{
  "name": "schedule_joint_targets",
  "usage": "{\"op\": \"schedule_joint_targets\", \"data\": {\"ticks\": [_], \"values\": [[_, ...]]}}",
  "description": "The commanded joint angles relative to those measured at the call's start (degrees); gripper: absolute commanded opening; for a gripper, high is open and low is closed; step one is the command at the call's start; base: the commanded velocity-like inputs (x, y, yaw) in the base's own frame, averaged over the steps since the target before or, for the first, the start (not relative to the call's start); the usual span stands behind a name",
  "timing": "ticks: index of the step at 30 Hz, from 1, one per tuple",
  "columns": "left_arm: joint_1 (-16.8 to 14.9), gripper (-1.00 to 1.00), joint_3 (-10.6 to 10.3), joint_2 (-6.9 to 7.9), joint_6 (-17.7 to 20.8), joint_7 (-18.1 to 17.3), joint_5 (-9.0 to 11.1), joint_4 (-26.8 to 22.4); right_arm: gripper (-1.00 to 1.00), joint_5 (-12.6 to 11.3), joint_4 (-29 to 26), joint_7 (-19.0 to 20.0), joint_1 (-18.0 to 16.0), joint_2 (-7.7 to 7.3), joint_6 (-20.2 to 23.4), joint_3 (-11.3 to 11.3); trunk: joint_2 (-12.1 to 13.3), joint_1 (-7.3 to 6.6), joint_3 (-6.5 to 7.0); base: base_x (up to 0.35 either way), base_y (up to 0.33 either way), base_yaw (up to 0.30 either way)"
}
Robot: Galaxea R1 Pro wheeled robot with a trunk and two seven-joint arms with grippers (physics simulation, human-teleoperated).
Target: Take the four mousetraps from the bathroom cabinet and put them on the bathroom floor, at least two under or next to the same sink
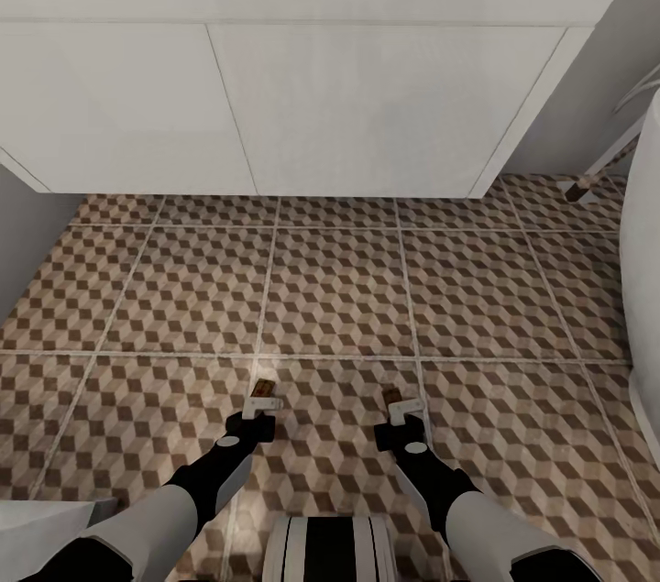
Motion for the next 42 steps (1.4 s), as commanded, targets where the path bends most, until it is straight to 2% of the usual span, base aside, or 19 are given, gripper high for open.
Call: {"op": "schedule_joint_targets", "data": {"ticks": [1,22,33,38,42], "values": [[0.0,-1.00,-0.5,0.02,-0.2,0.2,0.3,0.0,-1.00,0.2,0.1,-0.4,0.0,0.00,-0.1,0.3,0.0,-0.01,-0.03,0.000,0.000,0.000],[0.0,-1.00,-0.9,-0.06,0.0,0.5,0.0,0.2,-1.00,0.2,0.1,-0.4,0.0,0.06,-0.1,0.3,0.0,-0.01,-0.03,0.000,0.000,0.000],[0.2,-1.00,-1.2,0.92,-0.6,0.5,-0.3,0.9,-1.00,0.2,0.1,-0.4,0.0,0.01,-0.2,0.3,0.0,-0.01,-0.03,0.000,0.000,0.000],[0.2,-1.00,-1.3,1.29,-5.0,0.5,-0.3,1.3,-1.00,0.2,0.1,-0.4,0.0,0.07,-0.2,0.3,0.0,-0.01,-0.03,0.000,0.000,0.000],[0.2,-1.00,-1.3,1.28,-6.5,0.5,-0.3,1.9,-1.00,0.2,0.1,-0.4,0.0,0.15,-0.2,0.3,0.0,-0.01,-0.03,0.000,0.000,0.000]]}}
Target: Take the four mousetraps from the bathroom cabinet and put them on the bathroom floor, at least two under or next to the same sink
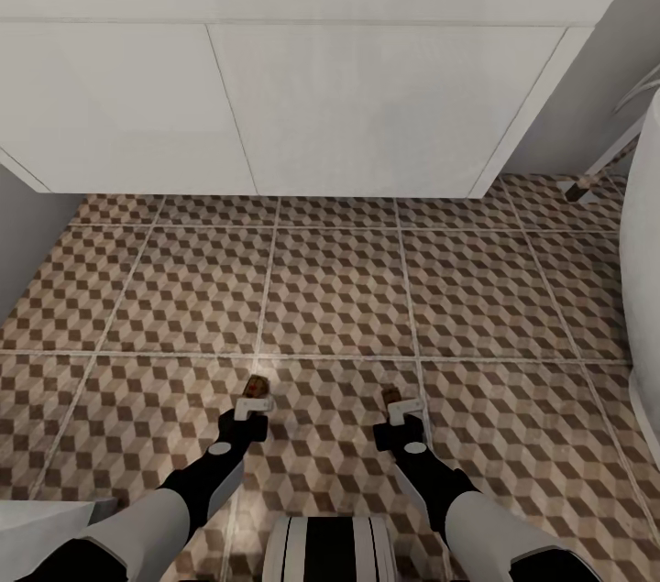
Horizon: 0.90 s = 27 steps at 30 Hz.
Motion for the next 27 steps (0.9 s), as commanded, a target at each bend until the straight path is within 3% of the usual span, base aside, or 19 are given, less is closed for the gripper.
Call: {"op": "schedule_joint_targets", "data": {"ticks": [1,27], "values": [[0.0,-1.00,-0.5,0.00,-0.3,0.2,0.3,0.1,-1.00,0.2,0.1,-0.4,0.0,0.01,-0.1,0.3,0.0,-0.01,-0.03,0.000,0.000,0.000],[0.0,-1.00,-0.5,0.07,-0.1,0.1,0.2,1.1,-1.00,0.2,-0.2,-0.4,0.0,0.16,-0.1,0.3,0.0,-0.01,-0.03,0.000,0.000,0.000]]}}
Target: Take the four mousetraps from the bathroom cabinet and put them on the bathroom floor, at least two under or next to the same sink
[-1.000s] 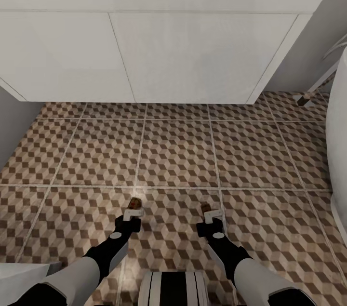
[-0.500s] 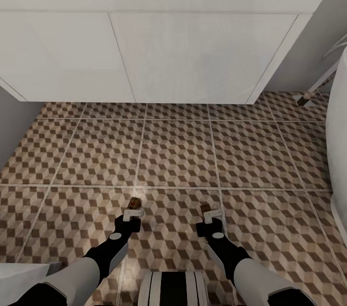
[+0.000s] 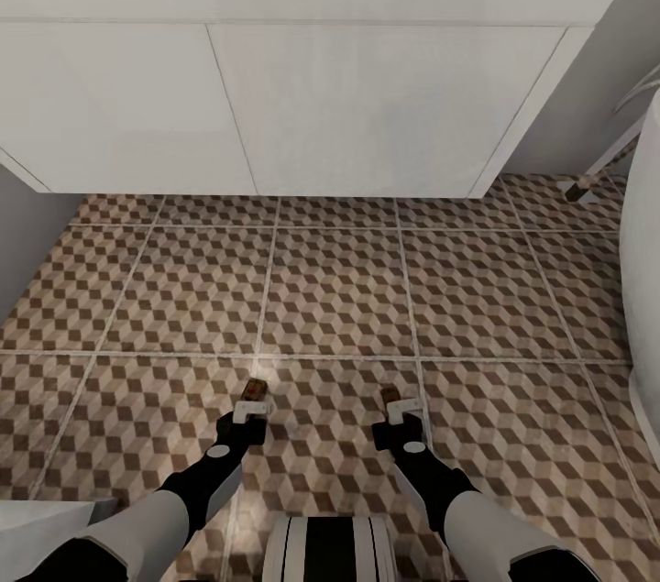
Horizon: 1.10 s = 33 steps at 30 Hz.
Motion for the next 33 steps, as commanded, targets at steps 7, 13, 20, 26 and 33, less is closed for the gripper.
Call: {"op": "schedule_joint_targets", "data": {"ticks": [7,13,20,26,33], "values": [[-0.1,-1.00,-0.4,-0.23,0.0,0.0,0.3,-0.5,-1.00,0.2,-0.3,-0.4,0.0,0.09,0.1,0.3,0.0,-0.01,-0.03,0.000,0.000,0.000],[-0.2,-1.00,-0.4,-0.39,0.1,-0.3,0.3,-0.6,-1.00,0.2,-0.3,-0.4,0.0,0.20,0.1,0.3,0.0,-0.01,-0.03,0.000,0.000,0.000],[-0.2,-1.00,-0.5,-0.42,0.1,-0.1,0.3,-0.7,-1.00,0.2,-0.3,-0.4,0.0,0.13,0.1,0.3,0.0,-0.01,-0.03,0.000,0.000,0.000],[-0.2,-1.00,-0.5,-0.43,0.1,0.0,0.3,-0.6,-1.00,0.2,-0.4,-0.5,0.0,0.12,0.0,0.3,0.0,-0.01,-0.03,0.000,0.000,0.000],[-0.2,-1.00,-0.5,-0.43,0.1,-0.3,0.3,-0.6,-1.00,0.2,-2.2,-0.5,0.0,0.12,0.0,0.3,0.0,-0.01,-0.03,0.000,0.000,0.000]]}}
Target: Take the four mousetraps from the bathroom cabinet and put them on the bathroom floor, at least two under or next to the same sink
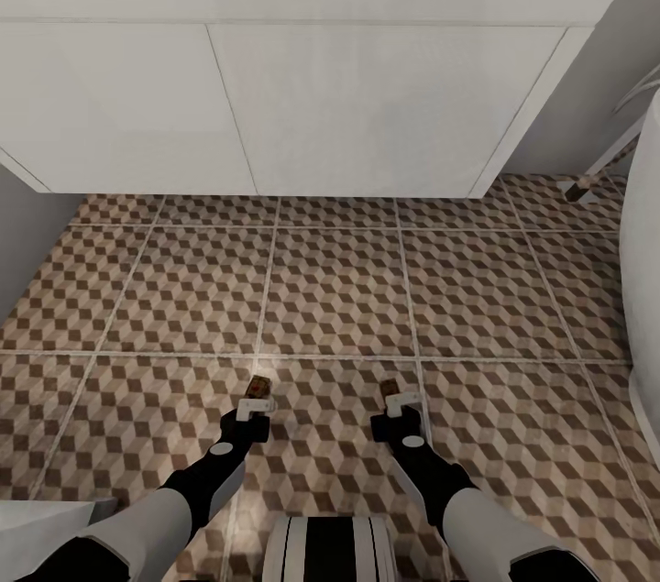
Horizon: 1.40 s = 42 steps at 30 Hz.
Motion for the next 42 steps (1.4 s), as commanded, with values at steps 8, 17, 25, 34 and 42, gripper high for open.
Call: {"op": "schedule_joint_targets", "data": {"ticks": [8,17,25,34,42], "values": [[0.0,-1.00,-0.5,0.01,-0.2,0.0,0.3,0.0,-1.00,0.2,-0.3,-0.8,0.0,0.00,0.3,0.3,0.0,-0.01,-0.03,0.000,0.000,0.000],[0.0,-1.00,-0.6,0.01,-0.2,-0.1,0.3,0.0,-1.00,0.1,-2.2,-4.9,0.0,0.14,0.8,0.2,0.0,-0.01,-0.06,0.000,0.000,0.000],[0.0,-1.00,-0.6,0.01,-0.3,-0.1,0.3,0.0,-1.00,0.1,-2.4,-6.1,0.0,0.15,0.3,0.2,0.0,-0.01,-0.28,0.000,0.000,0.000],[0.0,-1.00,-0.6,0.01,-0.3,-0.1,0.3,0.0,-1.00,0.1,-3.8,-6.2,0.0,0.15,0.1,0.1,0.0,-0.01,-0.30,0.000,0.000,0.000],[0.0,-1.00,-0.6,0.12,-0.6,-0.2,0.3,0.0,-1.00,0.5,-3.9,-5.6,0.0,-0.13,-1.2,0.6,0.0,-0.01,-0.30,0.000,0.000,0.000]]}}
